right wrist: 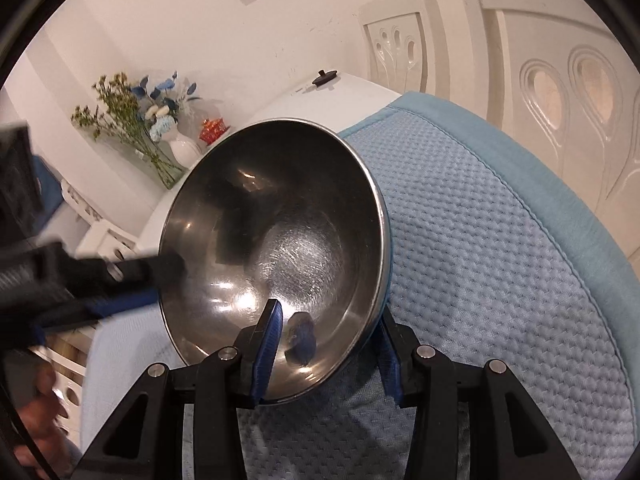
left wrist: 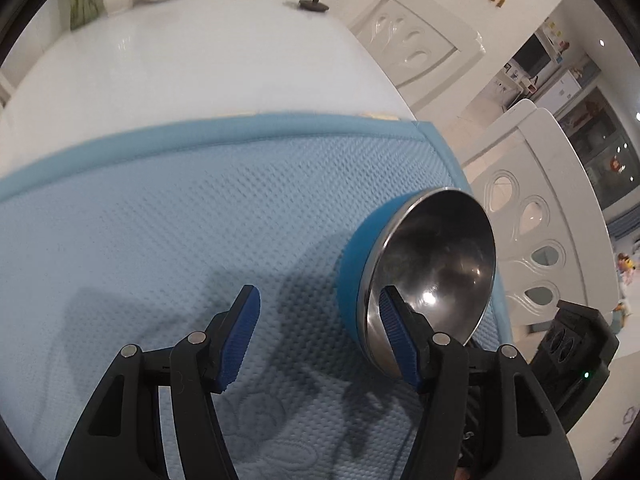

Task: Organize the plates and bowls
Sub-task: 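Lift the blue steel bowl with both grippers and tilt it up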

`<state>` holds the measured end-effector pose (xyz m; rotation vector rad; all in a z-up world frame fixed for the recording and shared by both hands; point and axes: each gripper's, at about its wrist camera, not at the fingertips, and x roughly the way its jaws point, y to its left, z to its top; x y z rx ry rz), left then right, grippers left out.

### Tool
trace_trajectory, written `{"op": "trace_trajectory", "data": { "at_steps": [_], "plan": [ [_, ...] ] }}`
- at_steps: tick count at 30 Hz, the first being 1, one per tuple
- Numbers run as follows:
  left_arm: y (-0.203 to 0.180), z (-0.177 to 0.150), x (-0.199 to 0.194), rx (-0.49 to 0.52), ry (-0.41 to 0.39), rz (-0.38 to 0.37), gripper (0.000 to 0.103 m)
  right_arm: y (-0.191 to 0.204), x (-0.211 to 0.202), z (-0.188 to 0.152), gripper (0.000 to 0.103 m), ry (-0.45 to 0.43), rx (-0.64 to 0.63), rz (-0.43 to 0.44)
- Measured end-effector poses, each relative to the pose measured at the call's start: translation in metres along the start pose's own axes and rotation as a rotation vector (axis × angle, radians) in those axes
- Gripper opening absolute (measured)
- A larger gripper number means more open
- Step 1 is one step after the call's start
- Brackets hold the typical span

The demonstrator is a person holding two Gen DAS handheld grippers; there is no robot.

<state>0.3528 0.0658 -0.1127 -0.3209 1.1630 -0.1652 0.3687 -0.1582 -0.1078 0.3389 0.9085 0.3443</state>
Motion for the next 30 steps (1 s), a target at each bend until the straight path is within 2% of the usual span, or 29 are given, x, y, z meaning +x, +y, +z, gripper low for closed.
{"op": "trace_trajectory", "data": {
  "at_steps": [5, 10, 18, 22, 25, 27, 29, 30],
  "plan": [
    [-0.009, 0.0, 0.006, 0.033, -0.007, 0.018, 0.06, -0.011, -0.002, 0.001, 0.043, -0.014, 0.072, 0.075],
    [-0.01, -0.002, 0.022, 0.033, 0.033, 0.042, 0.06, -0.007, -0.002, 0.001, 0.043, -0.013, 0.066, 0.067],
    [-0.005, -0.007, 0.038, 0.036, 0.004, 0.048, 0.06, -0.011, -0.002, 0.002, 0.043, -0.019, 0.089, 0.093],
    [-0.009, -0.007, 0.041, 0.094, -0.02, 0.062, 0.06, -0.014, -0.004, 0.002, 0.044, -0.024, 0.102, 0.108],
    [-0.01, -0.003, 0.042, 0.08, -0.018, 0.05, 0.059, -0.015, -0.004, 0.002, 0.044, -0.027, 0.11, 0.116],
    [-0.012, -0.002, 0.042, 0.068, -0.025, 0.034, 0.055, -0.015, -0.005, 0.002, 0.044, -0.027, 0.11, 0.116],
    [-0.018, -0.005, 0.042, 0.088, -0.037, 0.01, 0.043, -0.014, -0.005, 0.002, 0.044, -0.027, 0.108, 0.113],
    [-0.023, -0.007, 0.042, 0.112, -0.036, -0.001, 0.042, -0.014, -0.006, 0.002, 0.044, -0.026, 0.105, 0.109]
  ]
}}
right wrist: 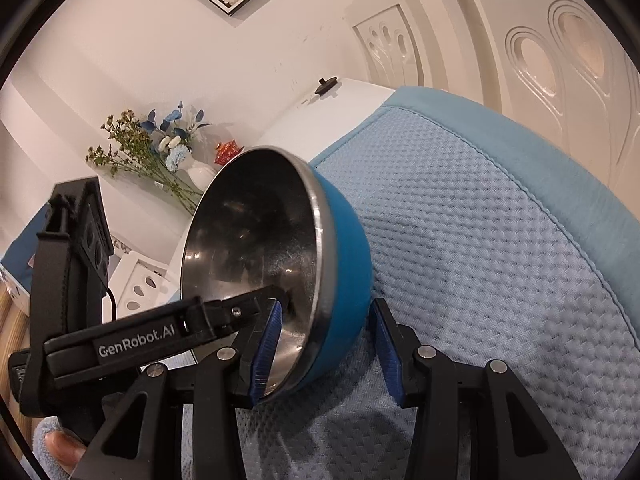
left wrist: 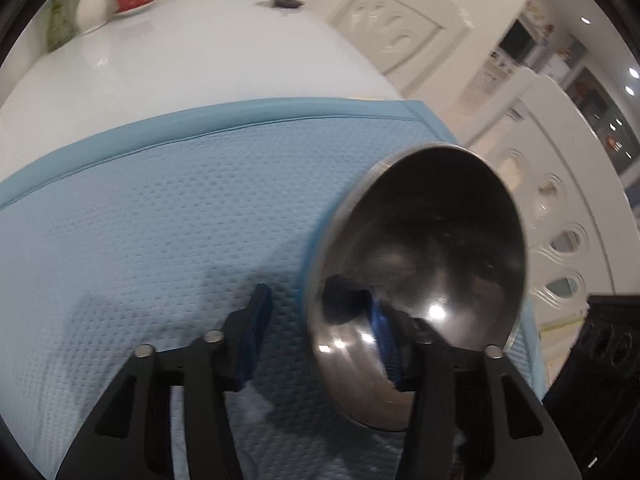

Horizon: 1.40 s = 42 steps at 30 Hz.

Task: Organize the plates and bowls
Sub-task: 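Lift the blue steel bowl with both grippers and tilt it up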

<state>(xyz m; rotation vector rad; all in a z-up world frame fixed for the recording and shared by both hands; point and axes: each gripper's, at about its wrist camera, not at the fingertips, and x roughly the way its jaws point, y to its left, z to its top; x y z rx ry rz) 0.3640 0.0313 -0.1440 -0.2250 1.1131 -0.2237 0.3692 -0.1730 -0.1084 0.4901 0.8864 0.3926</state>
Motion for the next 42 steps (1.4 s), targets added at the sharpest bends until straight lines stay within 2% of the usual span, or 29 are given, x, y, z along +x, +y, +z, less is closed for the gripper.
{"op": "trace_trajectory", "data": {
  "at_steps": [1, 5, 11, 17, 23, 29, 34, 42],
  "plan": [
    [-0.006, -0.001, -0.001, 0.025, -0.009, 0.007, 0.034, 0.001, 0.0, 0.0, 0.044, 0.001, -0.003, -0.003],
    [-0.015, -0.001, -0.007, 0.098, -0.057, 0.06, 0.034, 0.004, 0.001, 0.0, 0.038, 0.004, -0.008, -0.012],
    [-0.02, -0.002, -0.02, 0.138, -0.062, 0.102, 0.033, 0.004, -0.001, -0.001, 0.03, -0.004, -0.005, -0.037],
    [-0.025, -0.012, -0.042, 0.176, -0.066, 0.093, 0.034, 0.013, -0.006, -0.004, 0.028, -0.016, -0.037, -0.091],
    [-0.028, -0.02, -0.05, 0.177, -0.063, 0.085, 0.034, 0.027, -0.028, -0.014, 0.027, -0.055, -0.087, -0.085],
    [-0.041, -0.029, -0.06, 0.229, -0.063, 0.067, 0.034, 0.029, -0.047, -0.028, 0.027, -0.055, -0.04, -0.092],
    [-0.049, -0.042, -0.078, 0.289, -0.085, 0.065, 0.034, 0.037, -0.068, -0.039, 0.027, -0.097, -0.03, -0.121],
    [-0.035, -0.067, -0.111, 0.279, -0.11, 0.061, 0.034, 0.065, -0.091, -0.062, 0.027, -0.128, -0.046, -0.124]
  ]
}}
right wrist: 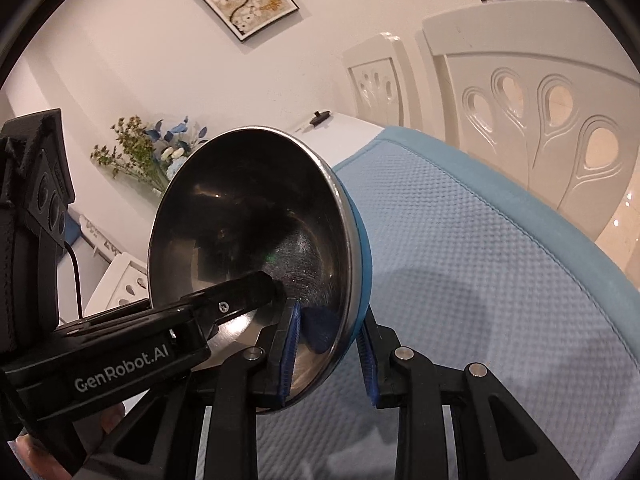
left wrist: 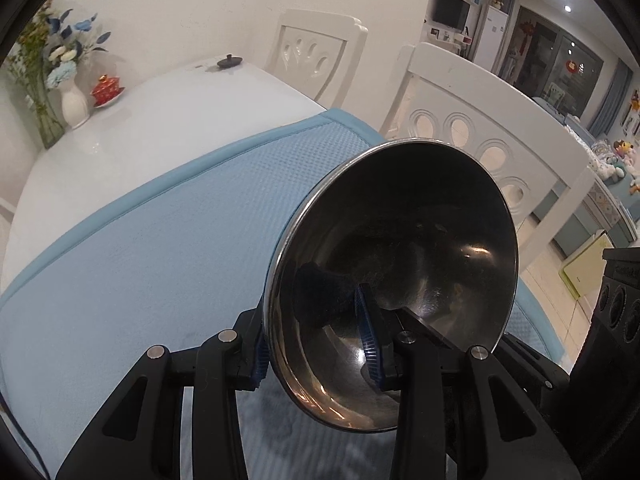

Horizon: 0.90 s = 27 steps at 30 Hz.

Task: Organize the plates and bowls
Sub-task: 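Lift the blue steel bowl with both grippers and tilt it up, then carry the blue steel bowl with both grippers to the nested pink bowls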

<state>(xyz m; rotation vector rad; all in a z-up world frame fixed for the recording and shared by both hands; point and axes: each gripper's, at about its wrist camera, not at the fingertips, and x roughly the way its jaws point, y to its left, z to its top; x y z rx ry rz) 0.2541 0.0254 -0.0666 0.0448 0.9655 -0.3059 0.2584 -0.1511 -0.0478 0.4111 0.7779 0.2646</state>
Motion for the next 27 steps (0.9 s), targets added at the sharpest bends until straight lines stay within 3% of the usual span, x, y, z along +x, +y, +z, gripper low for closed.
{"op": "trace_trajectory", "data": {
  "at_steps": [9, 21, 27],
  "plan": [
    [0.001, -0.028, -0.038, 0.022, -0.038, -0.004, 0.035, 0.032, -0.034, -0.029, 0.027, -0.026, -0.038, 0.008],
    [-0.008, -0.059, -0.087, 0.049, -0.1, -0.066, 0.035, 0.06, -0.089, -0.059, 0.027, -0.069, -0.095, -0.035],
    [-0.011, -0.08, -0.124, 0.035, -0.158, -0.061, 0.035, 0.075, -0.124, -0.078, 0.027, -0.123, -0.051, -0.012]
  ]
}}
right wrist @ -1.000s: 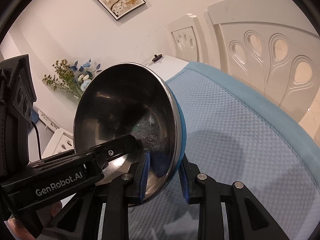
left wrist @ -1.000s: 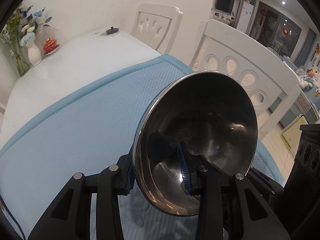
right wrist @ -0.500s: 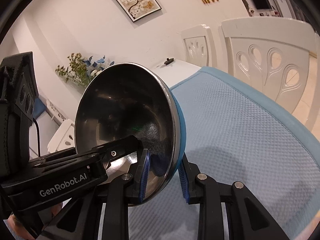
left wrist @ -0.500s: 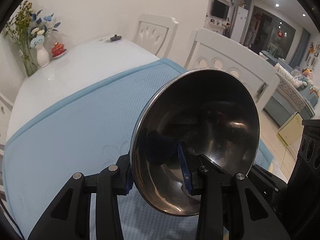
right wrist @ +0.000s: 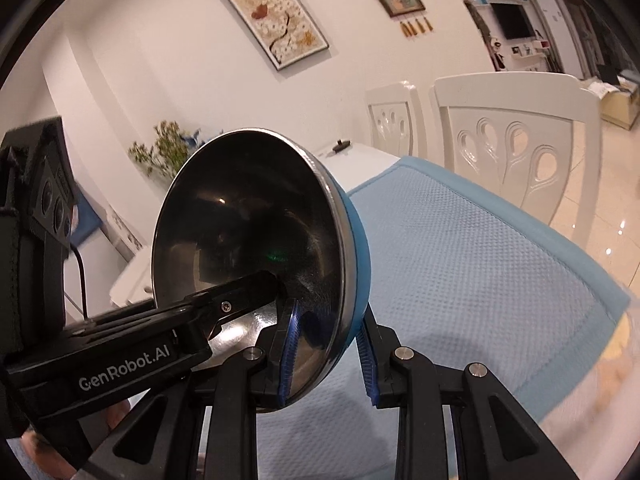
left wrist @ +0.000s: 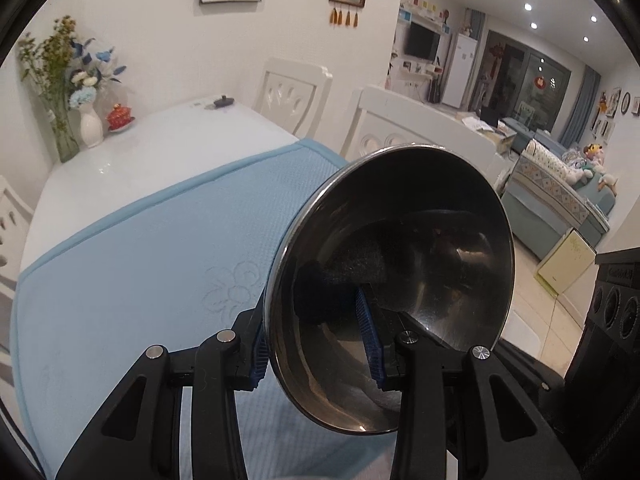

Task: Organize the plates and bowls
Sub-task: 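Carry the blue steel bowl with both grippers to the nested pink bowls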

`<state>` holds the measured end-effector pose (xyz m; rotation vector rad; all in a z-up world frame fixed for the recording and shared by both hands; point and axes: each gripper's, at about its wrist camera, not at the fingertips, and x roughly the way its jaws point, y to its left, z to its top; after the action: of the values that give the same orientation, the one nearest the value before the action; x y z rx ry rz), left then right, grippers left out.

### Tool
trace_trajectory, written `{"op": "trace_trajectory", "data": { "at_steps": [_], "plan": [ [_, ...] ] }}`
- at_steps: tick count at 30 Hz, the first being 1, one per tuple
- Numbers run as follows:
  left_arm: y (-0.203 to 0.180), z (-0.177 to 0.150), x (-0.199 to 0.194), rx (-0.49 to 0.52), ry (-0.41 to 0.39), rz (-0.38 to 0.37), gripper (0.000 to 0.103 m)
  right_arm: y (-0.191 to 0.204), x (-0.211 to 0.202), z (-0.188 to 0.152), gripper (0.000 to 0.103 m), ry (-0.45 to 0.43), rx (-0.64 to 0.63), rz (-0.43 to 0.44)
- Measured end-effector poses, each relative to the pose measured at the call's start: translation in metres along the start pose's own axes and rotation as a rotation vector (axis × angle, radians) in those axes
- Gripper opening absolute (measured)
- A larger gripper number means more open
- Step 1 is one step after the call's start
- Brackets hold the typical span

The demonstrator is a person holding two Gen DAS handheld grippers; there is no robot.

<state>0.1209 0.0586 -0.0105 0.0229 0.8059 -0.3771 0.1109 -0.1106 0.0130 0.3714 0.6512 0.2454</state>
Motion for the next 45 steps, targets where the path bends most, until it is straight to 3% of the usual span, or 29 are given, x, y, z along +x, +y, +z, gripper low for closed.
{"op": "trace_trajectory", "data": {
  "at_steps": [5, 9, 17, 21, 27, 34, 45],
  "plan": [
    [0.012, -0.016, -0.028, -0.057, 0.011, 0.009, 0.036, 0.022, -0.024, -0.014, 0.027, 0.001, 0.004, 0.027],
    [0.031, -0.03, -0.053, -0.133, 0.016, 0.021, 0.037, 0.046, -0.036, -0.024, 0.027, 0.058, 0.016, 0.067],
    [0.05, -0.051, -0.101, -0.155, -0.005, 0.046, 0.037, 0.107, -0.056, -0.038, 0.027, 0.12, -0.076, 0.106],
    [0.05, -0.065, -0.11, -0.178, 0.008, 0.039, 0.037, 0.124, -0.071, -0.055, 0.027, 0.168, -0.095, 0.085],
    [0.046, -0.083, -0.111, -0.187, 0.029, 0.023, 0.038, 0.121, -0.087, -0.072, 0.027, 0.192, -0.07, 0.064],
    [0.043, -0.104, -0.096, -0.188, 0.108, 0.01, 0.038, 0.1, -0.078, -0.096, 0.027, 0.289, 0.029, 0.049],
    [0.06, -0.127, -0.072, -0.285, 0.206, 0.003, 0.038, 0.089, -0.053, -0.112, 0.027, 0.422, 0.026, 0.026]
  ]
}}
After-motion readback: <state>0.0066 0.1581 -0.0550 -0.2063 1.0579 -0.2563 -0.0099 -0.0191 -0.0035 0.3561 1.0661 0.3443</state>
